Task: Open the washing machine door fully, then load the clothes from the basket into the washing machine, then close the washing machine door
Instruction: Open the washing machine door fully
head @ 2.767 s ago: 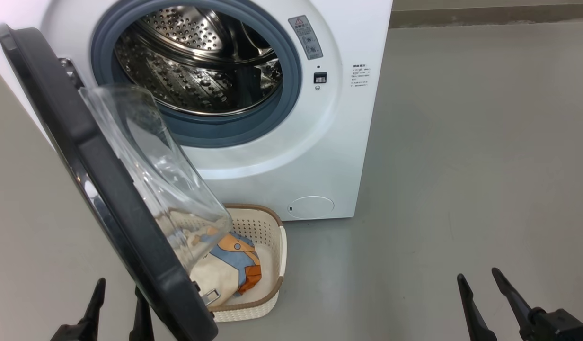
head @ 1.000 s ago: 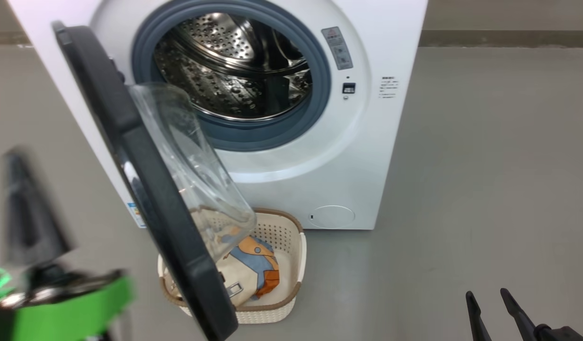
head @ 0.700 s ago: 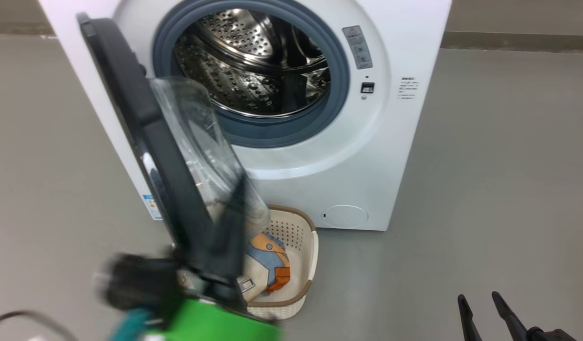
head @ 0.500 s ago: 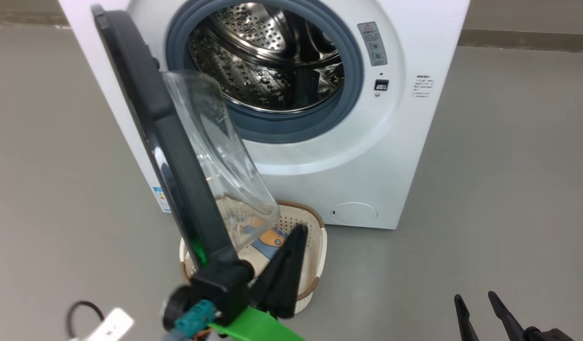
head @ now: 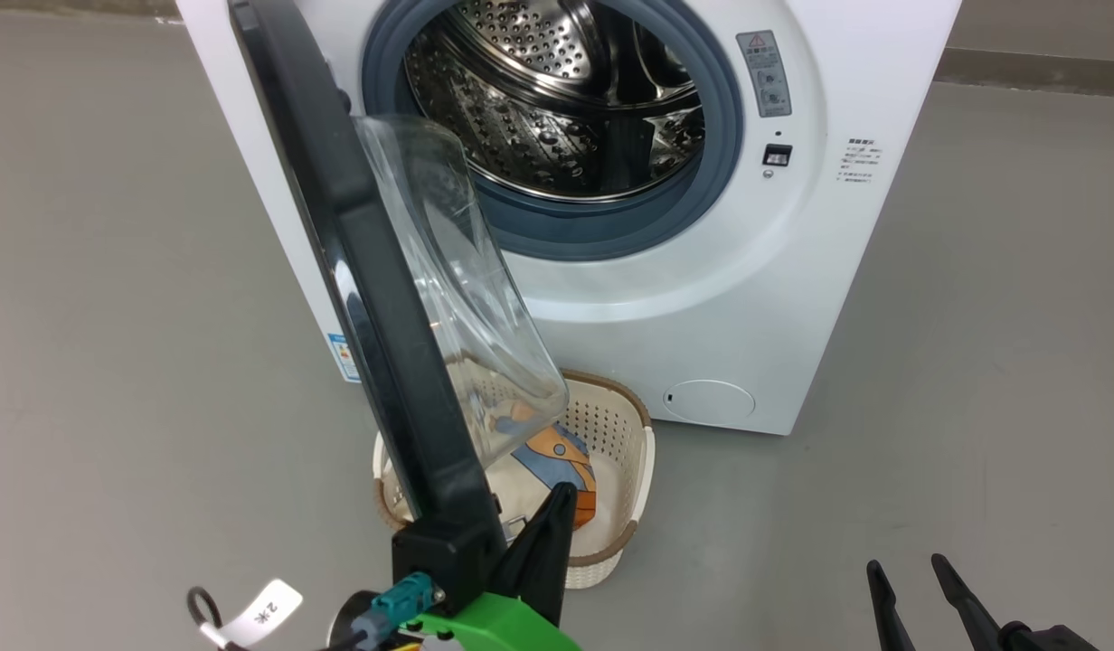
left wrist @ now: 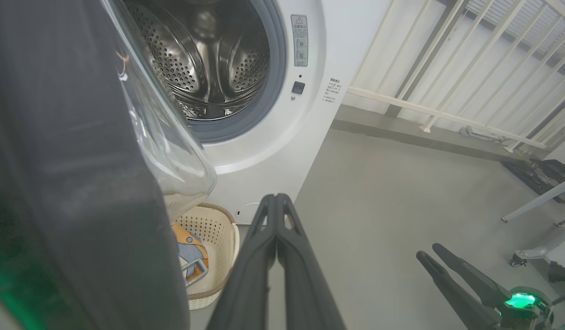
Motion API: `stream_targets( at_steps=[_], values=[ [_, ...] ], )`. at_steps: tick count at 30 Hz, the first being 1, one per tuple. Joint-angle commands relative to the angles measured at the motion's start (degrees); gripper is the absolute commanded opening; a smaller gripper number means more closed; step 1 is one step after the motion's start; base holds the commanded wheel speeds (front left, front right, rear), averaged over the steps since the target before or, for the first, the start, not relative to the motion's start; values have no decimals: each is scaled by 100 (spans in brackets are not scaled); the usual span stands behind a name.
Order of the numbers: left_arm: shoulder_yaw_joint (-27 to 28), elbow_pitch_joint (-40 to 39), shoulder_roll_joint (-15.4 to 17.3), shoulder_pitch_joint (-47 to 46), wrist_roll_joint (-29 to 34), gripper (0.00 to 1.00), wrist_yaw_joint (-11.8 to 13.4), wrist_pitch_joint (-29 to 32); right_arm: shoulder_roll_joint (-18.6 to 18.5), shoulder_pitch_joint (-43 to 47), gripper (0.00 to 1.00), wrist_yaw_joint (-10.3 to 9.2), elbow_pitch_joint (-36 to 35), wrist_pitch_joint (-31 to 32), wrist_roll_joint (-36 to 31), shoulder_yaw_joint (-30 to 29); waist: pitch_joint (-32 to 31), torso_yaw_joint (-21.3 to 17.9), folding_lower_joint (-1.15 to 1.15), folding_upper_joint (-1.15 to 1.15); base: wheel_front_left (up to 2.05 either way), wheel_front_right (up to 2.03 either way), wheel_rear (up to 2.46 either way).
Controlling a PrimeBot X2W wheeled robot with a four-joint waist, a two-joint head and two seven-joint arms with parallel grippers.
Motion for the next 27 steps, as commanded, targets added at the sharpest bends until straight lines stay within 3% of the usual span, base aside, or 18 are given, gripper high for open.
stream_targets(
  at_steps=[1, 12, 27],
  values=[
    [189, -52, -3, -76, -55, 0, 48, -80, -93, -242, 100, 9, -134, -69, -8, 161, 25, 33, 0, 0, 0, 0, 0],
    [272, 623, -3, -234, -394, 0, 274, -556, -184, -335, 100, 9, -137, -69, -14, 140, 233, 159, 0, 0, 0, 0, 0],
    [225, 800, 4, -418, -525, 0, 427, -769, -240, -388, 100, 9, -67, -69, -15, 219, 354, 832, 0, 0, 0, 0, 0]
  ],
)
